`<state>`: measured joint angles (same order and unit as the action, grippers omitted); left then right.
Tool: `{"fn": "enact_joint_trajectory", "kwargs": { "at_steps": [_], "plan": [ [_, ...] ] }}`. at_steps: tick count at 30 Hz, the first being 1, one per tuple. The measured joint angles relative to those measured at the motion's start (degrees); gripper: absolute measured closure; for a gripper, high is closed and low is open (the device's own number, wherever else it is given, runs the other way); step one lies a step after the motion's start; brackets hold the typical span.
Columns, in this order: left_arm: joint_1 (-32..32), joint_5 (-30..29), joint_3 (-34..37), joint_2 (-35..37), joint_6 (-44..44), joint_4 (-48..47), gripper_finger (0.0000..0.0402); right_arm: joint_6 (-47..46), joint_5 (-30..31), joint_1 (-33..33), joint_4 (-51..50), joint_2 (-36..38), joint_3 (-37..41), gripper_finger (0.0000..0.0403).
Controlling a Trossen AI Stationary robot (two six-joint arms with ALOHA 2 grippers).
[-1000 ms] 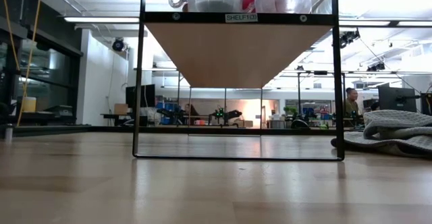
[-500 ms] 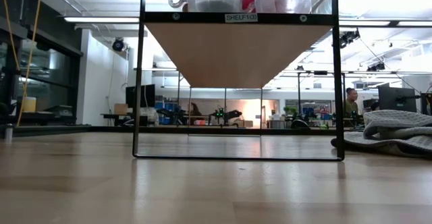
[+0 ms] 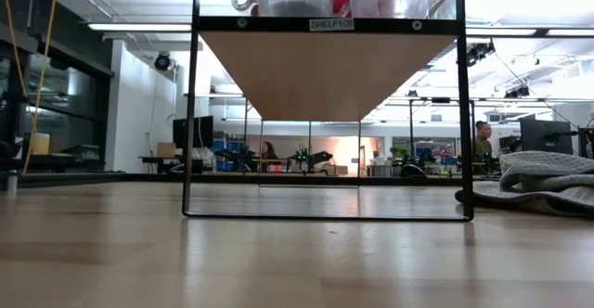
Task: Stack small to large cups/mugs on shelf
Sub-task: Return to Home Position
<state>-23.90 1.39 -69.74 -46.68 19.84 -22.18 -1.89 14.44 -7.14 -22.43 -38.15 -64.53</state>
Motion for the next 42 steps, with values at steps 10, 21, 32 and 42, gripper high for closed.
{"fn": "enact_joint_trajectory", "kwargs": {
  "at_steps": [10,21,32,42],
  "plan": [
    [14.69,-10.31,10.41,0.44,0.15,9.31,0.0400,-2.21,-0.55,0.00,0.55,1.41,2.51,0.0398],
    [16.43,-12.94,25.30,10.46,0.74,18.68,0.0401,-0.63,-5.21,0.01,0.39,0.69,2.56,0.0402],
    [16.43,-13.64,46.80,21.13,10.28,33.36,0.0402,-1.17,-5.97,0.02,-5.38,0.65,2.55,0.0403],
    [18.09,-13.25,58.77,24.14,16.41,42.64,0.0402,-7.18,-5.97,0.02,-5.36,0.65,2.51,0.0403]
  ]
}}
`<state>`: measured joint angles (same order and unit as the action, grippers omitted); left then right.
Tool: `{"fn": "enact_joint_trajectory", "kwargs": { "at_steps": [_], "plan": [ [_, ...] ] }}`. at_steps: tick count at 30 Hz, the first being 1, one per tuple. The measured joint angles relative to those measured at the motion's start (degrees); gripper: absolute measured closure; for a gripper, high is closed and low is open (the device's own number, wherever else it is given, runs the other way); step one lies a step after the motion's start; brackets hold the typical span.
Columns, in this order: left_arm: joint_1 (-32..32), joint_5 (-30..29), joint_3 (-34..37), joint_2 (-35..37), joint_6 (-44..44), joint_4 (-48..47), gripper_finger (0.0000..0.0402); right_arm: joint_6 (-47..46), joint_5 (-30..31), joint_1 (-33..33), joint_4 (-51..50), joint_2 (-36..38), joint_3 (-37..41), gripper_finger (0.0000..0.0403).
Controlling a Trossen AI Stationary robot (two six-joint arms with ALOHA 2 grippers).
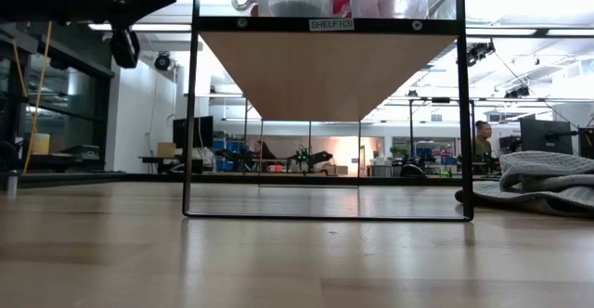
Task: Stack small to large cups/mugs on shelf
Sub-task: Return to Home Position
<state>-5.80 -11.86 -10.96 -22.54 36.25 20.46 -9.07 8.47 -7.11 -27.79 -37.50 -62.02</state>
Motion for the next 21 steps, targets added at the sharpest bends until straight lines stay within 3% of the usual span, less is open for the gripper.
{"fn": "enact_joint_trajectory", "kwargs": {
  "at_steps": [5,16,21],
  "plan": [
    [2.29,-1.87,1.69,5.06,-1.23,-2.08,0.0402,-0.83,0.02,0.00,0.00,0.02,0.00,0.0403],
    [2.84,-4.59,1.90,20.97,-2.58,-18.61,0.0401,-1.43,0.02,0.00,-0.07,0.00,0.00,0.0403],
    [2.84,-4.50,5.99,22.22,-2.78,-15.59,0.0401,-1.43,0.04,-0.01,-0.28,0.00,-0.04,0.0403]
  ]
}}
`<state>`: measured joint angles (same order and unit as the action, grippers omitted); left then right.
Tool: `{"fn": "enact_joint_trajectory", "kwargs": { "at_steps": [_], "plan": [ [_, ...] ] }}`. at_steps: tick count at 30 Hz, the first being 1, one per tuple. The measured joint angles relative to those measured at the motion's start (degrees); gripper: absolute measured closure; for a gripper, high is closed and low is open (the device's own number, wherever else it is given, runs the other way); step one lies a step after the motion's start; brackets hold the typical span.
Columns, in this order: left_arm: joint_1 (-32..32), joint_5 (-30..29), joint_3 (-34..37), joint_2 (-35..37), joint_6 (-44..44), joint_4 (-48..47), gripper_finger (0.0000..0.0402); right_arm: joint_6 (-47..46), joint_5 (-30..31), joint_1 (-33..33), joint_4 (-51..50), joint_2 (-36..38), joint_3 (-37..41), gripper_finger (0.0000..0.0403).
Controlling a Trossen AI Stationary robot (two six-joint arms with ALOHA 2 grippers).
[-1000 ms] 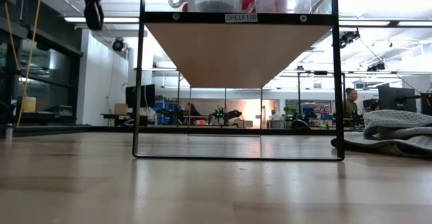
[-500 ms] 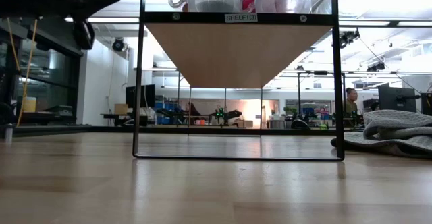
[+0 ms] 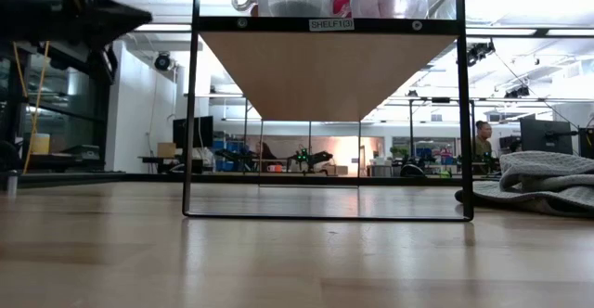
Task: Stack small to large cups/mugs on shelf
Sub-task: Return to Home Position
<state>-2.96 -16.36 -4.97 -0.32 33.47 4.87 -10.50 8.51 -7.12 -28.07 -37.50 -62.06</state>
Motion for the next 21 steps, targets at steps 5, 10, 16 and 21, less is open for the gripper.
{"fn": "enact_joint_trajectory", "kwargs": {
  "at_steps": [5,10,16,21],
  "plan": [
    [0.00,0.57,4.60,-0.05,1.49,2.36,0.0401,-1.31,0.04,0.01,-0.03,0.02,0.00,0.0403],
    [-0.02,3.97,4.52,-0.07,-0.60,-2.02,0.0401,-2.56,-0.21,0.00,-0.55,0.13,0.00,0.0403],
    [-0.02,9.26,4.48,-0.62,-4.69,-2.83,0.0401,-2.32,-3.15,0.01,-2.15,0.15,0.00,0.0403],
    [-0.02,9.90,4.48,-1.03,-6.52,-2.86,0.0401,-2.92,-4.90,0.01,-6.83,0.43,0.00,0.0403]
  ]
}}
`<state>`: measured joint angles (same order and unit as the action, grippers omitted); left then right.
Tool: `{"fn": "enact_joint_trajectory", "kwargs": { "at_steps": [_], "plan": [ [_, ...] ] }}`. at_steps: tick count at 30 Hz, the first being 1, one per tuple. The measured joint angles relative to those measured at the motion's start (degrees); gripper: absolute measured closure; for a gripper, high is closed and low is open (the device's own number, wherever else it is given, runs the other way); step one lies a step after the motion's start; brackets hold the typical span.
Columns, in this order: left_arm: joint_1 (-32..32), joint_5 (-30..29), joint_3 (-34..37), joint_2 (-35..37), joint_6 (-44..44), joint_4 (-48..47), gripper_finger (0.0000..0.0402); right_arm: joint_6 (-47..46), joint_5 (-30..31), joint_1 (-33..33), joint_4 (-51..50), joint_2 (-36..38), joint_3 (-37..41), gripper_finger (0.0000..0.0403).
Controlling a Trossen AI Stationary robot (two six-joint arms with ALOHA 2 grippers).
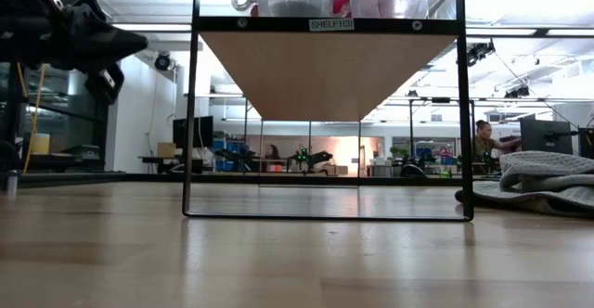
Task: Stack small to large cups/mugs on shelf
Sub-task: Return to Home Position
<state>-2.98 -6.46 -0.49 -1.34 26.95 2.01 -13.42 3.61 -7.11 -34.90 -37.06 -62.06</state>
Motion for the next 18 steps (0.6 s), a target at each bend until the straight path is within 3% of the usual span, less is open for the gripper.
{"fn": "enact_joint_trajectory", "kwargs": {
  "at_steps": [6,18],
  "plan": [
    [0.00,0.00,0.00,-0.02,-0.01,-0.05,0.0401,2.35,-5.46,0.02,1.91,4.59,5.56,0.0403],
    [0.01,-0.01,0.00,-0.02,-0.01,-0.03,0.0401,6.40,-5.55,0.02,28.10,26.99,38.57,0.0403]
  ]
}}
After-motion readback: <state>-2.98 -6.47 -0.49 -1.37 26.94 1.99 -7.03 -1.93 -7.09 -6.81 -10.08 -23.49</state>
